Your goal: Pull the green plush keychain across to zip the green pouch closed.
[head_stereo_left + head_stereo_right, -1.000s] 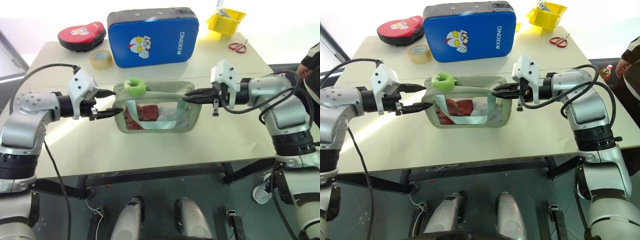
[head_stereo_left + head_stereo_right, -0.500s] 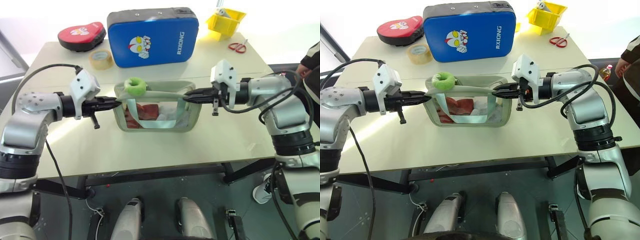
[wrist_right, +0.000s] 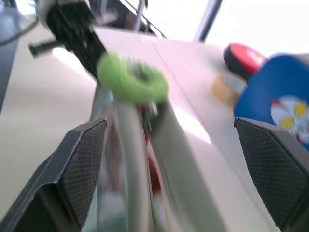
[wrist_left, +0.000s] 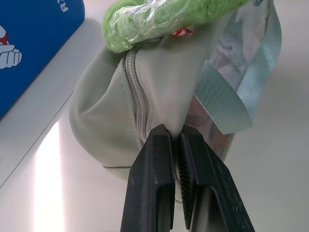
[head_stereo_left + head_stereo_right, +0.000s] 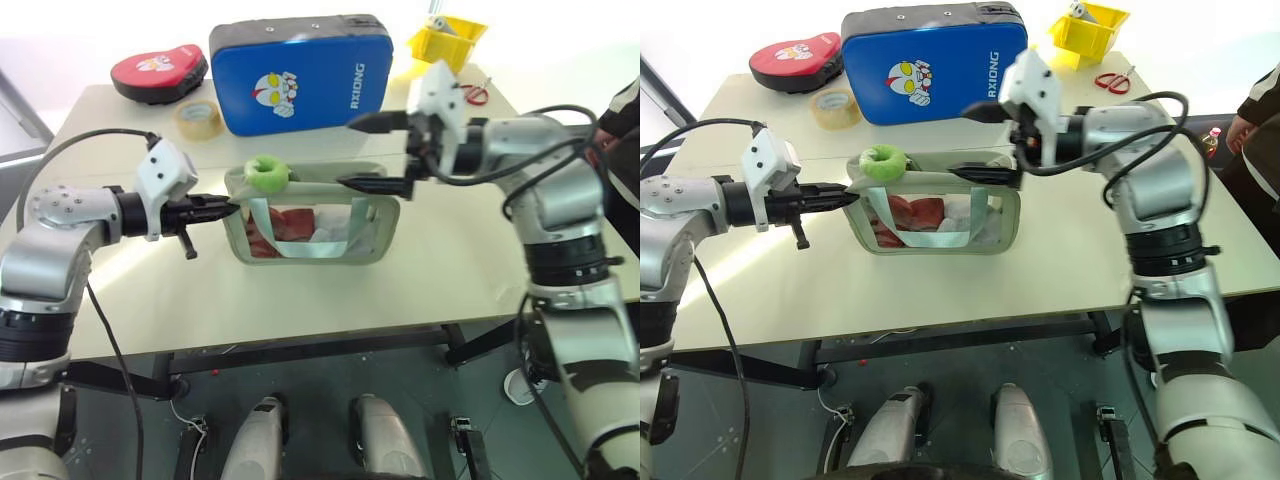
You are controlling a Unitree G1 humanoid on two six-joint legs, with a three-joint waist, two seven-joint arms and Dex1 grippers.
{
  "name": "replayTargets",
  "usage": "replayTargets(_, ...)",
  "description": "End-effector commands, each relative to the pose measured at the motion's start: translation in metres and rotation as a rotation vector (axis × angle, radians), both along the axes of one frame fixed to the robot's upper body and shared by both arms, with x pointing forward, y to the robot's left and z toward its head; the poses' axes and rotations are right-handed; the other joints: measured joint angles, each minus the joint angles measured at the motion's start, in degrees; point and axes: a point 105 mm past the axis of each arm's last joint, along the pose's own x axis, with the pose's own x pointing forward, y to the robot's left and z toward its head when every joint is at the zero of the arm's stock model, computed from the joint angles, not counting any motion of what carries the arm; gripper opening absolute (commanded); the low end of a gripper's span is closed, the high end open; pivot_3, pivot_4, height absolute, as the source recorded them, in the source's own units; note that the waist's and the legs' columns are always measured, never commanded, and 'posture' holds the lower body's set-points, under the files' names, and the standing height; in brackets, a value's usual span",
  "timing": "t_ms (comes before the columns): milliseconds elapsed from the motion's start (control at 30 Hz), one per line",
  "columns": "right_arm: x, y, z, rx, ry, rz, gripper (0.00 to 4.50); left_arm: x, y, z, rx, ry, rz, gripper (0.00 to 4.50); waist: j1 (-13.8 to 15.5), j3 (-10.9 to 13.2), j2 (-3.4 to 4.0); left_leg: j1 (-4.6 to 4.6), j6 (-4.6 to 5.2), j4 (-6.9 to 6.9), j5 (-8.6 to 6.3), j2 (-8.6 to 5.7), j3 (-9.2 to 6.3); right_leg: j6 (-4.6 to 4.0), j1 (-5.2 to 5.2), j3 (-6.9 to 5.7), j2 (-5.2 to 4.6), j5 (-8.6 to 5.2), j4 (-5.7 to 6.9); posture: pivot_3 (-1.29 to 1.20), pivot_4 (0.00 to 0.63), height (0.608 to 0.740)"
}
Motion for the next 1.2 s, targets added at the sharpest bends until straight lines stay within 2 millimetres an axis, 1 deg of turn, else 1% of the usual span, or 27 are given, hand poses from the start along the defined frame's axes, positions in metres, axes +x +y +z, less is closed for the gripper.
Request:
replayTargets(33,-0.006,0.023,0.002,0.016,-0.055,0.026,4.46,-0.002,-0.002,0.008,0.004,-0.03,-0.003,0.0,0.18,0.0,0.0,0.0,0.0,0.01,0.0,0.0,0.0,0.0,0.0,0.0,0.0,0.0,0.0,0.0,0.15,0.74)
replayTargets(100,0.0,0.036,-0.002,0.021,-0.063,0.015,4.46,-0.002,-0.001,0.008,0.005,-0.03,-0.003,0.0,0.21,0.0,0.0,-0.02,-0.01,0.02,0.0,-0.02,-0.02,0.0,0.01,-0.01,0.0,0.0,0.0,0.0,0.15,0.74)
replayTargets(200,0.008,0.045,-0.004,0.034,-0.075,-0.013,4.46,-0.003,-0.002,0.008,0.01,-0.032,-0.003,0.0,0.11,0.0,-0.01,0.0,-0.01,0.02,0.01,-0.02,-0.02,0.0,0.01,-0.01,0.01,0.0,0.01,0.0,0.15,0.74)
replayTargets(300,0.006,0.052,-0.004,0.037,-0.081,0.014,4.46,-0.004,0.0,0.008,0.011,-0.031,0.0,0.0,0.06,0.0,-0.01,0.0,-0.01,0.01,0.01,-0.02,-0.02,0.0,-0.01,-0.01,0.01,0.0,0.02,0.0,0.15,0.74)
replayTargets(433,0.007,0.06,-0.01,0.017,-0.098,0.034,4.46,-0.004,0.001,0.008,0.011,-0.032,0.005,0.0,0.01,-0.01,-0.01,0.01,-0.01,0.0,0.01,-0.02,-0.02,0.0,-0.01,-0.01,0.02,0.0,0.05,0.0,0.15,0.74)
replayTargets(533,0.008,0.061,-0.01,0.021,-0.102,0.033,3.65,-0.005,0.001,0.008,0.011,-0.033,0.009,0.0,0.02,0.0,-0.01,0.01,-0.01,0.0,0.01,-0.01,-0.02,0.0,-0.01,-0.01,0.02,0.0,0.04,0.0,0.15,0.74)
replayTargets(567,0.009,0.061,-0.01,0.022,-0.103,0.033,3.15,-0.005,0.001,0.008,0.012,-0.034,0.01,0.0,0.06,0.0,-0.01,0.01,-0.01,0.0,0.01,-0.02,-0.02,0.0,0.0,-0.01,0.02,0.0,0.04,0.0,0.15,0.74)
replayTargets(600,0.009,0.061,-0.009,0.023,-0.104,0.033,2.75,-0.004,0.002,0.008,0.012,-0.034,0.011,0.0,0.06,0.0,-0.01,0.01,-0.01,0.0,0.01,-0.02,-0.02,0.0,0.0,-0.01,0.02,0.0,0.04,0.0,0.15,0.74)
replayTargets(633,0.009,0.06,-0.009,0.023,-0.105,0.035,2.12,-0.005,0.002,0.008,0.012,-0.034,0.012,0.0,0.05,-0.01,-0.01,0.01,-0.01,0.0,0.01,-0.02,-0.02,0.0,0.0,-0.01,0.02,0.0,0.04,0.0,0.15,0.74)
replayTargets(767,0.009,0.056,-0.007,0.025,-0.108,0.024,0.1,-0.005,0.002,0.008,0.013,-0.034,0.012,0.0,0.01,0.0,-0.01,0.01,-0.01,0.0,0.0,-0.01,-0.02,0.0,-0.01,-0.01,0.02,0.0,0.05,0.0,0.15,0.74)
replayTargets(800,0.011,0.053,-0.006,0.03,-0.109,0.01,0.04,-0.005,0.002,0.008,0.013,-0.034,0.012,0.0,0.02,0.0,-0.01,0.01,-0.01,0.0,0.0,-0.02,-0.02,0.0,-0.01,-0.01,0.02,0.0,0.05,0.0,0.15,0.74)
replayTargets(933,0.018,0.037,0.006,0.057,-0.106,-0.05,0.04,-0.004,0.002,0.009,0.013,-0.035,0.012,0.0,0.05,0.0,-0.01,0.01,-0.01,0.0,0.0,-0.02,-0.02,0.0,-0.01,-0.01,0.02,0.0,0.04,0.0,0.15,0.74)
replayTargets(1000,0.023,0.02,0.016,0.08,-0.094,-0.102,0.04,-0.004,0.002,0.008,0.015,-0.032,0.013,0.0,0.06,0.0,-0.01,0.01,-0.01,0.0,0.0,-0.02,-0.02,0.0,0.0,-0.01,0.02,0.0,0.04,0.0,0.15,0.74)
replayTargets(1067,0.029,-0.002,0.023,0.088,-0.084,-0.17,0.04,-0.005,0.004,0.007,0.014,-0.027,0.017,0.0,0.1,0.0,-0.01,0.01,-0.01,0.0,0.0,-0.02,-0.02,0.0,-0.01,-0.01,0.02,0.0,0.04,0.0,0.15,0.74)
replayTargets(1200,0.039,-0.046,0.024,0.053,-0.082,-0.3,0.04,-0.007,0.005,0.005,0.015,-0.022,0.023,0.0,0.08,0.0,0.0,0.01,-0.01,0.0,0.0,-0.02,-0.01,-0.01,0.0,-0.01,0.01,0.0,0.02,0.0,0.15,0.74)
